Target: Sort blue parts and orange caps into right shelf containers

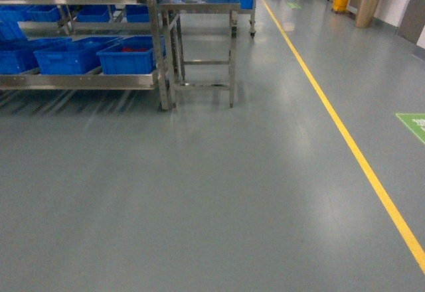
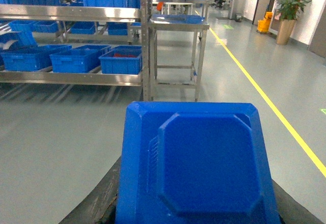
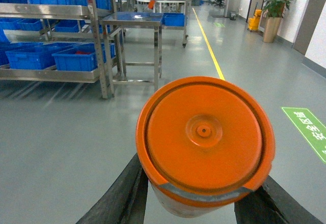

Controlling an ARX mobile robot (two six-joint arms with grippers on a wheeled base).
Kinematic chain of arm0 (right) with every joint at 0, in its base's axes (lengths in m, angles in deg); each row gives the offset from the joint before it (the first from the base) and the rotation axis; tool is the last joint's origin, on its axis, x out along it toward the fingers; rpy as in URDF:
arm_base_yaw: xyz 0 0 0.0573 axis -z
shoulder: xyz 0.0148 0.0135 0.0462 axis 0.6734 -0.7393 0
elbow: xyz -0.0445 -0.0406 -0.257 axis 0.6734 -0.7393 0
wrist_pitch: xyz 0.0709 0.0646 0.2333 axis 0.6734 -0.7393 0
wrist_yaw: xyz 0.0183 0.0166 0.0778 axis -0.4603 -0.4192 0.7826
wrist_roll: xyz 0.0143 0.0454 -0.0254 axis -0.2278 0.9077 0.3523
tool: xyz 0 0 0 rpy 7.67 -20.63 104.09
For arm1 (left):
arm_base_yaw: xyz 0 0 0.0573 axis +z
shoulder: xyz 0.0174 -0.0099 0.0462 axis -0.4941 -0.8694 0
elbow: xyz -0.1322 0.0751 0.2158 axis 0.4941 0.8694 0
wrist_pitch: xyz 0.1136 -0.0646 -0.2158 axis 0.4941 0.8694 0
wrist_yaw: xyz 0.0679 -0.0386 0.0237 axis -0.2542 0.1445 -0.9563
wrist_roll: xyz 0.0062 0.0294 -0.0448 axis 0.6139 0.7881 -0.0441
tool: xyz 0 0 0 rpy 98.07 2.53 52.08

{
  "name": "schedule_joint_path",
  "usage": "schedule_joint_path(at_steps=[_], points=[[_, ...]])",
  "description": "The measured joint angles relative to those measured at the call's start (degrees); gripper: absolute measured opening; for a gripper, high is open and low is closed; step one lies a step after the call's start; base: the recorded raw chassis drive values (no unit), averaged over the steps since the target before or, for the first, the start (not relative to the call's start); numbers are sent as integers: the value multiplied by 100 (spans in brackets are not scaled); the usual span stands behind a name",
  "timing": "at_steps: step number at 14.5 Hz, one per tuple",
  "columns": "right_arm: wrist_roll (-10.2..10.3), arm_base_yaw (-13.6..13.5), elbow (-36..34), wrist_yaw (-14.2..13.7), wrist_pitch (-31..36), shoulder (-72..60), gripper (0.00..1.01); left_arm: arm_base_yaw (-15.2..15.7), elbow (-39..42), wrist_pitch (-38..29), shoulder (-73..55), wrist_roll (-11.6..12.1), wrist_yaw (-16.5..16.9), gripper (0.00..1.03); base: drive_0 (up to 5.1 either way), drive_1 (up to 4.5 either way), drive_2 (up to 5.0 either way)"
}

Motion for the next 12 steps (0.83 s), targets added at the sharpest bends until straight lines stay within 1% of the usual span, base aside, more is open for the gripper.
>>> schedule_joint_path(at_steps=[12], points=[[0,0,0,0,11,-2,41,0,0,26,0,0,-4,43,-6,423,-434]])
